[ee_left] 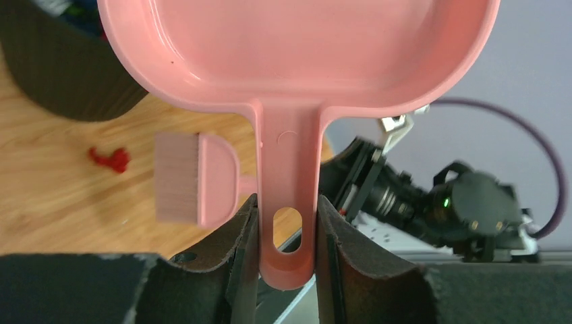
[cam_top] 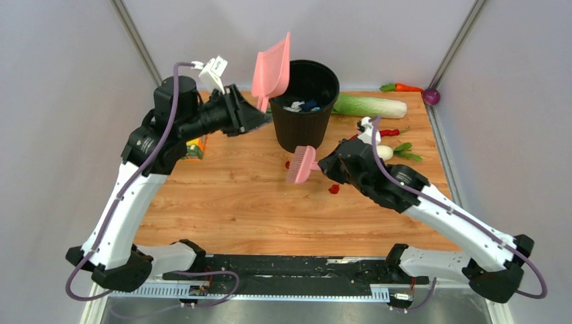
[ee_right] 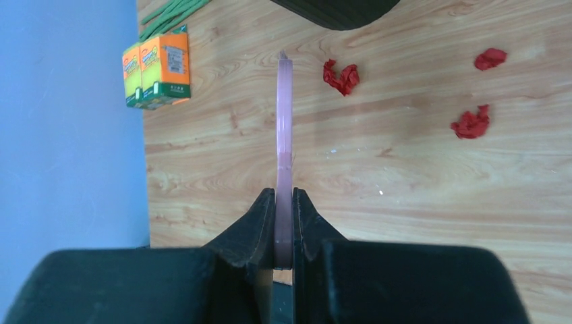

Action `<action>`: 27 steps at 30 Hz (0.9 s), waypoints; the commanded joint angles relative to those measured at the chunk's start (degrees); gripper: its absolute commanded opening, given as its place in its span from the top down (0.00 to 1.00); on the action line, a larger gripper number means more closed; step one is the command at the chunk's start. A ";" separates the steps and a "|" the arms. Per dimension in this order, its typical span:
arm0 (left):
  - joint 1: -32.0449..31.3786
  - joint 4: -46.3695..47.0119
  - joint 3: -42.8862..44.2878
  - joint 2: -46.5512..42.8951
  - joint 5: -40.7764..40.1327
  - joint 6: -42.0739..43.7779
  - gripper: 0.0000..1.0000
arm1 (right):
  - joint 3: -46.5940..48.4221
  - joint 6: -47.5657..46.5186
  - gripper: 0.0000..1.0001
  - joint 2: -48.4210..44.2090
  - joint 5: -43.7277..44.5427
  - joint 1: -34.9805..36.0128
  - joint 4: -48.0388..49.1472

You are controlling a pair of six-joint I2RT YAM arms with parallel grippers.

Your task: Sweep away the paper scraps from the table

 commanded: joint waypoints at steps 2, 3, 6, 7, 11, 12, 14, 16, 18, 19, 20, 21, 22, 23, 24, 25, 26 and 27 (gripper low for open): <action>0.38 -15.40 -4.13 -7.84 -7.69 11.20 1.00 | 2.16 3.42 1.00 7.85 -4.63 -5.36 10.92; 0.38 -17.24 -5.27 -9.85 -8.30 11.81 1.00 | 1.99 4.29 1.00 9.26 -5.60 -6.76 11.36; 0.29 -20.85 -7.39 -14.25 -10.06 13.31 1.00 | 0.41 5.62 1.00 12.34 -9.29 -10.89 15.22; 0.38 -22.86 -8.26 -14.96 -10.85 14.18 1.00 | -0.12 5.79 1.00 13.13 -10.17 -11.95 16.62; 0.29 -28.23 -10.82 -19.01 -12.53 16.47 1.00 | -0.74 6.41 1.00 17.08 -13.42 -15.30 19.10; 0.29 -29.55 -11.69 -20.06 -12.70 17.00 1.00 | -0.91 6.50 1.00 18.05 -13.52 -15.39 19.18; 0.29 -31.04 -12.75 -21.29 -12.88 17.79 1.00 | -1.79 7.02 1.00 19.63 -14.13 -15.48 19.53; 0.38 -31.84 -13.80 -22.52 -12.79 18.06 1.00 | -3.28 7.99 1.00 20.86 -15.62 -15.48 19.89; 0.38 -31.85 -15.03 -23.66 -12.44 17.80 1.00 | -5.39 8.87 1.00 21.48 -18.07 -15.48 20.06; 0.38 -31.93 -15.30 -23.93 -12.18 17.71 1.00 | -6.79 9.22 1.00 21.57 -19.22 -15.39 20.24; 0.29 -32.11 -15.74 -24.28 -11.91 17.71 1.00 | -8.11 9.75 1.00 21.31 -20.27 -15.39 20.24; 0.29 -32.28 -15.92 -24.55 -11.74 17.71 1.00 | -9.69 10.19 1.00 20.88 -21.07 -15.39 20.15; 0.29 -32.29 -16.27 -24.73 -11.82 17.71 1.00 | -11.36 10.54 1.00 20.00 -21.68 -15.39 20.15; 0.29 -32.29 -16.27 -24.81 -11.82 17.71 1.00 | -12.85 10.89 1.00 19.04 -22.21 -15.39 20.15; 0.38 -32.29 -16.36 -24.90 -11.74 17.71 1.00 | -14.44 11.33 1.00 17.63 -22.57 -15.39 20.24; 0.38 -32.11 -16.53 -24.90 -11.74 17.79 1.00 | -15.84 11.59 1.00 16.14 -22.92 -15.39 20.24; 0.38 -32.20 -16.53 -24.99 -11.65 17.80 1.00 | -17.34 11.95 1.00 14.65 -23.27 -15.30 20.07; 0.38 -32.11 -16.88 -24.99 -11.56 17.80 1.00 | -18.83 12.30 1.00 12.89 -23.88 -15.30 20.06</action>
